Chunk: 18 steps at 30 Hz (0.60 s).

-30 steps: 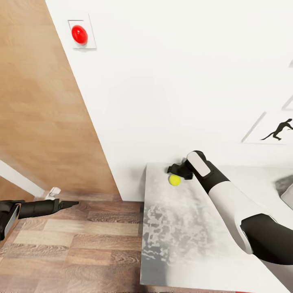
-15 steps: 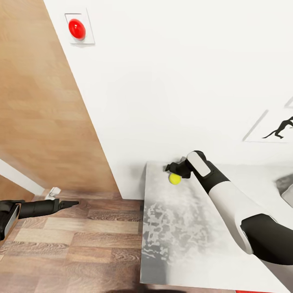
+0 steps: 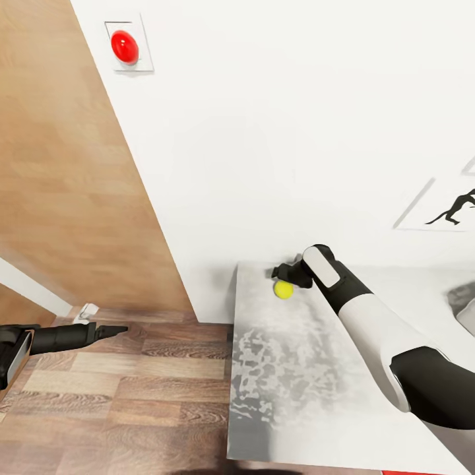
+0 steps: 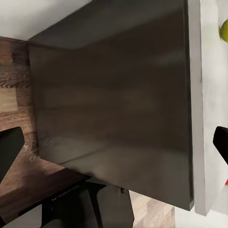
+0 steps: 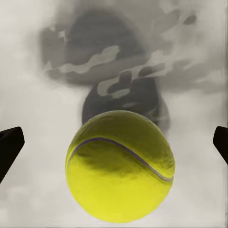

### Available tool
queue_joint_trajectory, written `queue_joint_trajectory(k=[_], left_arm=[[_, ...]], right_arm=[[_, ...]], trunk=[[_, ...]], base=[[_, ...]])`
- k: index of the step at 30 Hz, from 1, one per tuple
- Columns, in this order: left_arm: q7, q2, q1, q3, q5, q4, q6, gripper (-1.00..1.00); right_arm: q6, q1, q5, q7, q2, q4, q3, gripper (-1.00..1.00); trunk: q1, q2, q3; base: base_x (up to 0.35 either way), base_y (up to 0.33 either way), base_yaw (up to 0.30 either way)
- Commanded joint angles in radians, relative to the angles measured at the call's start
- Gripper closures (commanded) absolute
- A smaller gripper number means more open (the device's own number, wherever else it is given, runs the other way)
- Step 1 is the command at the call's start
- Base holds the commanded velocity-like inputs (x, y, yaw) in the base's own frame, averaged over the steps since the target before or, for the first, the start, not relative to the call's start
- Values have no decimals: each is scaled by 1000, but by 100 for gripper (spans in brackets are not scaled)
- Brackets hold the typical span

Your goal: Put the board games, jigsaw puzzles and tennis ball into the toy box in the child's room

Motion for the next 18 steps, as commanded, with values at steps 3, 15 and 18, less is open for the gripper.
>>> queue_joint_trajectory(k=[3, 15, 18], left_arm=[[-6, 0, -1, 2, -4, 0, 10, -100], [-6, 0, 0, 2, -4, 0, 10, -100], [-6, 0, -1, 2, -4, 0, 10, -100]], right_arm=[[0, -1, -6, -9, -1, 0, 5, -100], [4, -1, -3, -9, 0, 5, 5, -100], [5, -1, -3, -9, 0, 5, 5, -100]], trunk=[[1, -2, -2], [1, -2, -2], [1, -2, -2]], base=[[0, 0, 0], [0, 0, 0], [0, 0, 0]])
